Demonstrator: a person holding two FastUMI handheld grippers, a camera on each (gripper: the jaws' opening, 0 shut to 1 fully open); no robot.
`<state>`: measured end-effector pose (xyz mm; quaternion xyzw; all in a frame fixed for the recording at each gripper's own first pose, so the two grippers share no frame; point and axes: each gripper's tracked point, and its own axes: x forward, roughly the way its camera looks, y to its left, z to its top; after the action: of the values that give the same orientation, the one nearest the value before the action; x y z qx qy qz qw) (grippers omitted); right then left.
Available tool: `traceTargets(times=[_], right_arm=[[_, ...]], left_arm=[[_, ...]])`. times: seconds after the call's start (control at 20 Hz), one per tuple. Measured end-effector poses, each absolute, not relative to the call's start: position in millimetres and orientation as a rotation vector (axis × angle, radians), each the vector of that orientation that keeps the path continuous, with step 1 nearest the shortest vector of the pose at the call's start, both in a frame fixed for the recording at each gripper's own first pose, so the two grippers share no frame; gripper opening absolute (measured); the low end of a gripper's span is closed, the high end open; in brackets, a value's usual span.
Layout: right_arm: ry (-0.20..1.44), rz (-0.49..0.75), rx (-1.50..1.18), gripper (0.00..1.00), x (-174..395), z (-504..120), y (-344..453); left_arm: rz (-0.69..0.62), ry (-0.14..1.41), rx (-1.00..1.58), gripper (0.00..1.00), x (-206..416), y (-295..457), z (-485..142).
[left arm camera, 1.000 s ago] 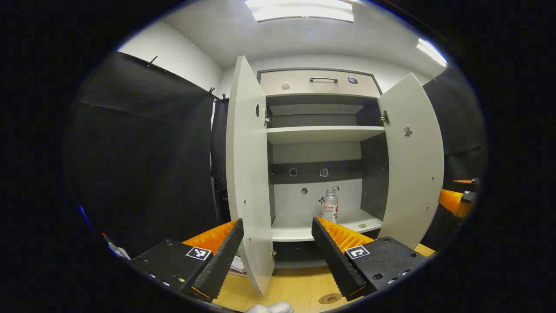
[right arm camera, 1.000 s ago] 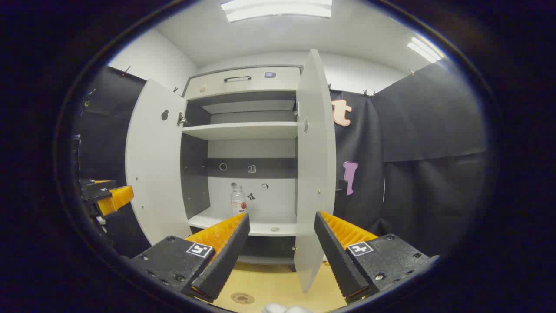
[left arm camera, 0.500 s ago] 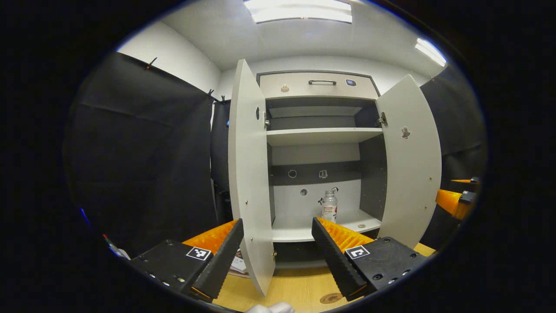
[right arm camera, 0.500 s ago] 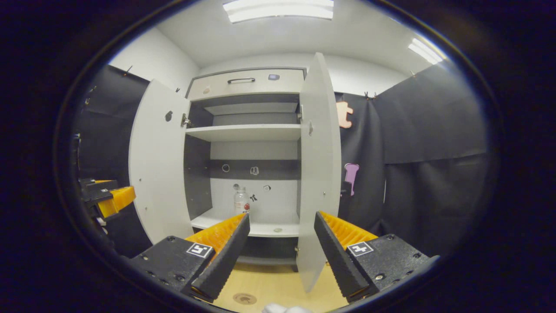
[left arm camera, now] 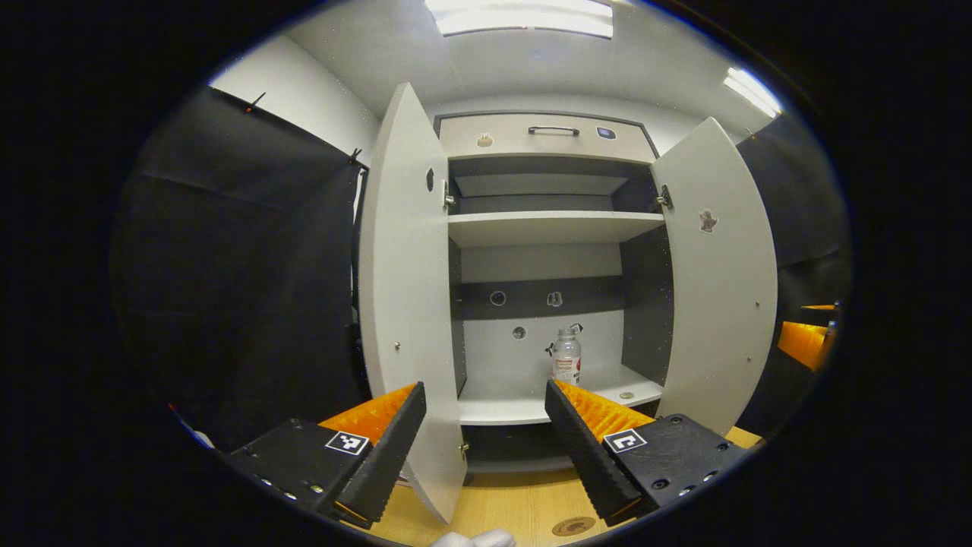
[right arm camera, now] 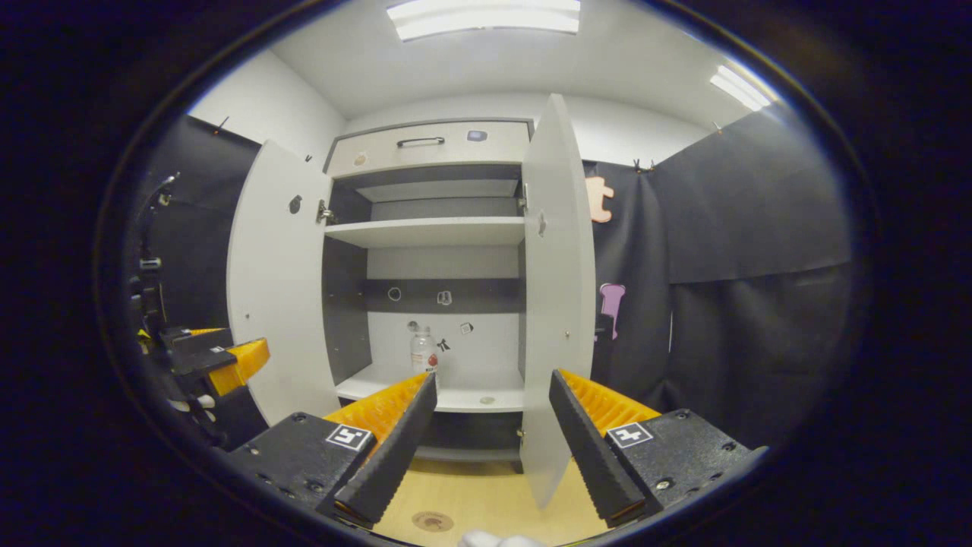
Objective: Grasp the bottle in the cabinet with the left hand and place it on the coaster, then close the right door with the right hand and the left door with the left hand.
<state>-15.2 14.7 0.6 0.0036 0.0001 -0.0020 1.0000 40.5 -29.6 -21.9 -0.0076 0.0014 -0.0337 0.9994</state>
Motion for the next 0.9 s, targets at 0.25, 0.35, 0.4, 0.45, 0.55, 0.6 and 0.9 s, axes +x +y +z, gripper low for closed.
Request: traceTargets(times=[0.25,0.35,0.4,0.45,0.55,0.6,0.9], right_arm=[[0.006,0.006,-0.015,0.98,-17,5,4],[0.018,0.007,-0.019,0.98,-16,5,-2],[0.023,0.004,-0.023,0.98,-16,5,-5],[0.026,-0.001,-0.031,0.98,-15,6,-10],[0.036,-0.015,-0.049,0.98,-14,6,-18],[0.042,-0.019,-0.053,0.98,-13,4,-22],[0.072,-0.055,-0.049,0.98,-10,0,-35]], left_arm=[[-0.115,0.021,-0.057,0.96,98,-84,-44],[-0.135,0.011,-0.053,0.96,126,-108,-51],[-0.147,0.002,-0.054,0.96,141,-120,-54],[-0.153,0.006,-0.053,0.96,156,-133,-60],[-0.160,0.002,-0.053,0.96,187,-154,-68],[-0.158,0.003,-0.054,0.96,203,-164,-73],[-0.152,0.013,-0.023,0.96,288,-203,-97]])
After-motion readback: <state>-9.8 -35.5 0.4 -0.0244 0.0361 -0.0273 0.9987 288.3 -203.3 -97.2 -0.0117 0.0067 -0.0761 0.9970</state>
